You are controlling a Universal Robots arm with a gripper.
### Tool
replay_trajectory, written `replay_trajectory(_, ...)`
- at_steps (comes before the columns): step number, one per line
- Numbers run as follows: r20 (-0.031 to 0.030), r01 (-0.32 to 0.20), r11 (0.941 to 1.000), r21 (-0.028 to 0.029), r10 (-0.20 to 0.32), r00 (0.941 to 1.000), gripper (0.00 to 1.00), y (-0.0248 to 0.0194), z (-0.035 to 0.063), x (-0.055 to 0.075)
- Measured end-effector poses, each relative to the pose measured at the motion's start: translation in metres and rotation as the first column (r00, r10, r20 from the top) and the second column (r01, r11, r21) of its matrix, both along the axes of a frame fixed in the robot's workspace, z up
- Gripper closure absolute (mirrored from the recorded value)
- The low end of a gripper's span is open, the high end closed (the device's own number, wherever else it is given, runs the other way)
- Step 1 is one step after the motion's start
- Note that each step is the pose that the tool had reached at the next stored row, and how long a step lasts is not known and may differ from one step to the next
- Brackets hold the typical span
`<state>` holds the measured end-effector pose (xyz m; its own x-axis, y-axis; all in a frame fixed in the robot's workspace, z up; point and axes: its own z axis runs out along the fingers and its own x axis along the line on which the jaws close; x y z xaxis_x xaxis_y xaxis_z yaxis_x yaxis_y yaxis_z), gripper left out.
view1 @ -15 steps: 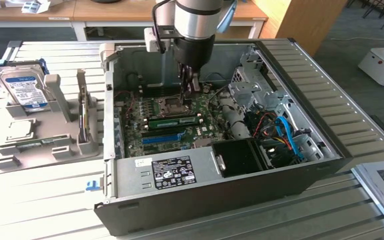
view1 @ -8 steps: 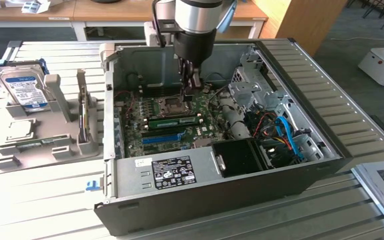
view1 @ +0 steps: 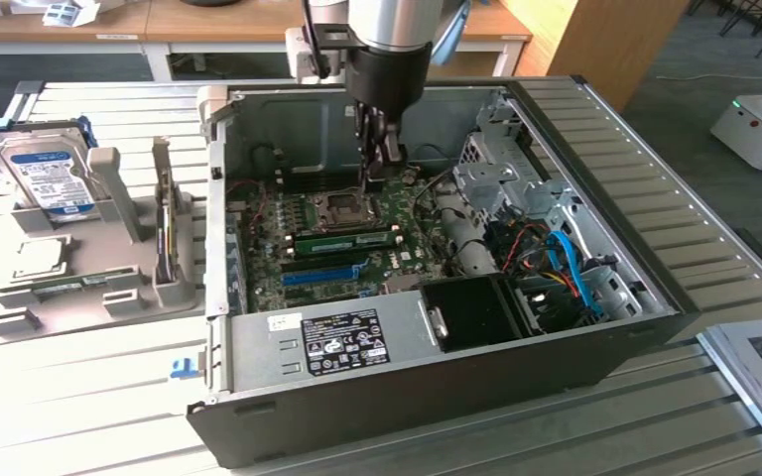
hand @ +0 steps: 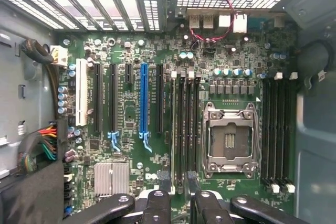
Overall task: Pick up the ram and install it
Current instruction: 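Insert the ram into the slot, then press down the ram until it locks into place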
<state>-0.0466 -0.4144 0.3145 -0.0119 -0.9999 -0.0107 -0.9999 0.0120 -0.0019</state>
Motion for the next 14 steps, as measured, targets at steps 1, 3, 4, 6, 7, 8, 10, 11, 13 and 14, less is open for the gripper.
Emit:
replay_trajectory(1, 0.0000, 0.000, 1.0000, 0.0000, 0.000, 1.0000, 0.75, 0.0000, 0.0016, 0.0000)
replay_trajectory(3, 0.0000, 0.000, 1.0000, 0.0000, 0.000, 1.0000, 0.75, 0.0000, 0.0046, 0.0000)
replay_trajectory(4, 0.0000, 0.000, 1.0000, 0.0000, 0.000, 1.0000, 0.75, 0.0000, 0.0061, 0.0000)
replay_trajectory(6, 0.0000, 0.000, 1.0000, 0.0000, 0.000, 1.0000, 0.75, 0.0000, 0.0087, 0.0000)
replay_trajectory(7, 0.0000, 0.000, 1.0000, 0.0000, 0.000, 1.0000, 0.75, 0.0000, 0.0092, 0.0000)
replay_trajectory(8, 0.0001, 0.000, 1.0000, 0.0001, 0.000, 1.0000, 0.75, 0.0000, 0.0092, 0.0001)
replay_trajectory(10, 0.0000, 0.000, 1.0000, 0.0000, 0.000, 1.0000, 0.75, 0.0000, 0.0092, 0.0000)
replay_trajectory(11, 0.0000, 0.000, 1.0000, 0.0000, 0.000, 1.0000, 0.75, 0.0000, 0.0092, 0.0001)
replay_trajectory(13, 0.0000, 0.000, 1.0000, 0.0000, 0.000, 1.0000, 0.75, 0.0000, 0.0092, 0.0001)
replay_trajectory(14, 0.0000, 0.000, 1.0000, 0.0000, 0.000, 1.0000, 0.75, 0.0000, 0.0092, 0.0001)
